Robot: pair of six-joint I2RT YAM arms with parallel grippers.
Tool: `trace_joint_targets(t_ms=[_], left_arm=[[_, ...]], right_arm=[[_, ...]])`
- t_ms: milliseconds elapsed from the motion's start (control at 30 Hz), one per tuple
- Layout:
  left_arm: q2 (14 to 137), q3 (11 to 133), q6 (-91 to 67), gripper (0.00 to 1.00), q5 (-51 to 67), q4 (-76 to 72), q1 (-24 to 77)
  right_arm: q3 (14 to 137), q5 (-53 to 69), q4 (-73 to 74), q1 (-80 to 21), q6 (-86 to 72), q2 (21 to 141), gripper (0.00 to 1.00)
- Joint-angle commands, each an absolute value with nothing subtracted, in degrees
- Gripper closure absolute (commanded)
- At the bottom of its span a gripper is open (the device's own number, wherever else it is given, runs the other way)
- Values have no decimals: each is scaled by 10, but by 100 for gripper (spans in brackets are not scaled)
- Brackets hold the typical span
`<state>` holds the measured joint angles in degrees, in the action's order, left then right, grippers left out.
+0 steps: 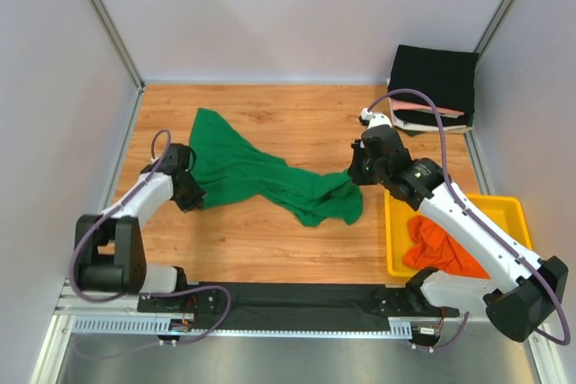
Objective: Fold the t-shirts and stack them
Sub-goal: Flatten the tshirt out
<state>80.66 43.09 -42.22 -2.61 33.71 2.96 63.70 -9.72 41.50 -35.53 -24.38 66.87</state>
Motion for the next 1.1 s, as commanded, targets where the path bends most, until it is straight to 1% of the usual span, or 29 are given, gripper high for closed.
trace_joint_targets(t_ms=[0,67,100,167,200,267,300,367,400,433,500,533,633,700,767,833,967,1000,1033,1067], left_arm=[[683,499,-395,100,-73,403,36],[627,532,-375,100,-81,434,36],[576,572,-364,100,-81,466,36],[515,620,-338,100,-86,516,36],[497,668,-329,100,-87,529,36],[454,720,-306,100,-98,568,36],[441,771,-296,100,-100,576,36],[412,821,-279,100,-126,606,36],[404,867,-273,100,-137,614,36],[396,889,-266,100,-152,616,36],[376,949,-242,100,-161,618,36],[371,967,-231,100,-163,614,36],[374,1020,-205,100,-177,606,53],[390,1028,-186,100,-173,589,53],[409,1028,-187,100,-178,569,53],[430,1039,-194,100,-194,567,53],[520,1054,-203,100,-216,557,52],[537,1049,-205,100,-218,550,52],[556,1048,-204,100,-214,544,51],[598,1049,-205,100,-213,536,49]], right_arm=[[670,-104,439,-353,-246,629,100],[694,-105,452,-353,-247,599,100],[701,-95,454,-353,-245,585,100],[720,-77,451,-353,-241,538,100],[723,-70,440,-353,-239,520,100],[744,-41,430,-352,-223,471,100],[754,-33,428,-353,-220,455,100],[776,-8,420,-353,-197,408,100],[780,9,415,-353,-188,390,100],[784,38,408,-353,-179,355,100],[793,72,388,-352,-157,322,100],[797,79,382,-353,-152,295,100],[821,77,359,-353,-129,268,100],[854,61,353,-353,-97,279,100],[874,50,348,-352,-50,320,100],[895,34,337,-353,-23,381,100],[937,25,275,-352,28,505,100],[946,28,263,-349,37,560,100],[959,39,255,-339,35,590,100],[986,66,237,-290,19,622,100]])
